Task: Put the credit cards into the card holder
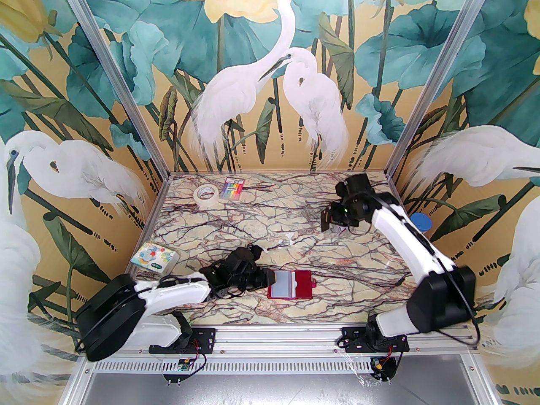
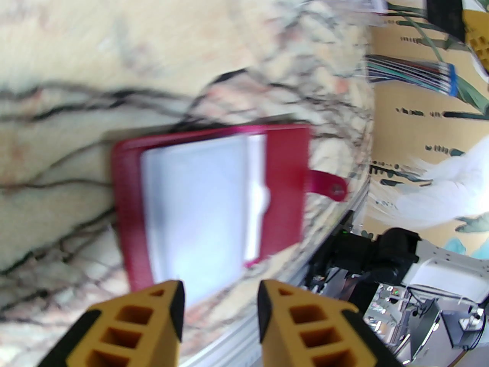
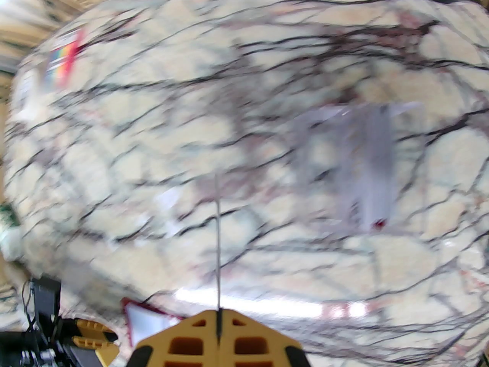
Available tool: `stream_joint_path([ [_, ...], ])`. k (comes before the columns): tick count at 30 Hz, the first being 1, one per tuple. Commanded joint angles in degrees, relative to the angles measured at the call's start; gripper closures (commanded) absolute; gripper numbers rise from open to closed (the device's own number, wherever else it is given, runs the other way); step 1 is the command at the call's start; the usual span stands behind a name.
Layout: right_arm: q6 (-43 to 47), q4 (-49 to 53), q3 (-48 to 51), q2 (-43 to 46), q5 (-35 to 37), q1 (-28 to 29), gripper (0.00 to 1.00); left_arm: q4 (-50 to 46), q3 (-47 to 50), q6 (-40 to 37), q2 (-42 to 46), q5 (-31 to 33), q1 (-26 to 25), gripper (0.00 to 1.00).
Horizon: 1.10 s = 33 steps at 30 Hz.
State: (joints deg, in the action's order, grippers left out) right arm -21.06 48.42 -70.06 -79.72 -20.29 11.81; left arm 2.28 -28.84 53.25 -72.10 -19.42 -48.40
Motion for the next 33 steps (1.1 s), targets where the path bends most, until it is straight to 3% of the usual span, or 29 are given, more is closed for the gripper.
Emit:
stream_joint_path([
  [1, -1.2, -7.8, 4.3, 6.6, -9.7, 0.1, 1.00, -5.1, -4.8, -4.3, 4.6, 1.0, -0.4, 0.59],
  [9, -6.4, -17.7, 13.5, 18.6, -21.2, 0.9, 1.00, -2.7, -13.0, -9.5, 6.1, -5.7, 0.4, 0.53],
  [14, -8.0, -19.3, 15.3, 22.2, -25.4, 1.4, 1.00, 3.4, -12.9, -9.4, 7.4, -12.3, 3.3, 0.50],
  [22, -12.4, -23.0, 16.4, 24.0, -31.7, 4.9, 1.00, 10.1, -13.2, -10.4, 8.6, -20.2, 6.7, 0.33],
  [33, -15.4, -24.1, 14.7, 24.1, -35.4, 10.5, 1.00, 13.3, -13.9, -11.2, 8.6, -22.2, 6.8, 0.38],
])
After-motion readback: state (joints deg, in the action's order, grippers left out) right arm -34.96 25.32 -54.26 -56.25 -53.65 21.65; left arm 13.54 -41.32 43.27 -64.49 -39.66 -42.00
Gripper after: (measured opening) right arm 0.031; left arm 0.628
